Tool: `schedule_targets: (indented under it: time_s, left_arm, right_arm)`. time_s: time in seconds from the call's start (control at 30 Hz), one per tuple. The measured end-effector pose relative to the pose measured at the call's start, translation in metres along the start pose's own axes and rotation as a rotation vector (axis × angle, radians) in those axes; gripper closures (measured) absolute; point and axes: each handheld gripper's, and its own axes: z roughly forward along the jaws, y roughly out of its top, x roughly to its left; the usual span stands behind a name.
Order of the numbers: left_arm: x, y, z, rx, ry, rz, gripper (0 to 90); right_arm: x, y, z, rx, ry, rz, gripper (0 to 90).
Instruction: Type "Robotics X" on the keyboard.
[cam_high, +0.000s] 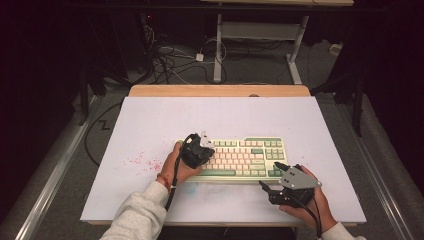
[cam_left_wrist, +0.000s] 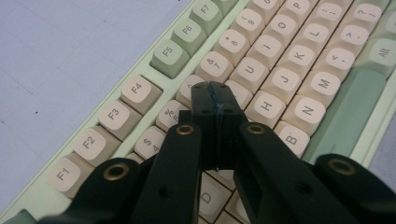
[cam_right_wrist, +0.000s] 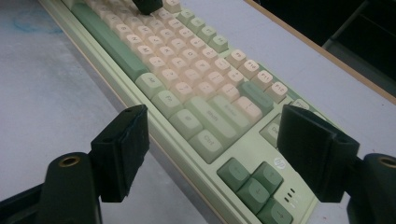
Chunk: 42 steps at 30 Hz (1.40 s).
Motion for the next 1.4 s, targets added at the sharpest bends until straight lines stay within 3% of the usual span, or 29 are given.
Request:
schedule_targets:
  time_s: [0.53,1.17,1.4]
  left_arm:
    - [-0.003,0.001,0.002,0.025,0.019,0.032,86.9]
    - [-0.004,0.002,-0.023,-0.068,0.047,0.044,85.6]
    - [-0.006,-0.001,-0.034,-0.111,0.058,0.054,79.4]
  right_arm:
    - [0.000,-0.001,0.002,0.014,-0.002,-0.009,25.6]
    - [-0.001,0.000,0.000,0.007,-0.005,-0.006,25.8]
    - [-0.003,0.001,-0.001,0.002,-0.004,0.009,27.5]
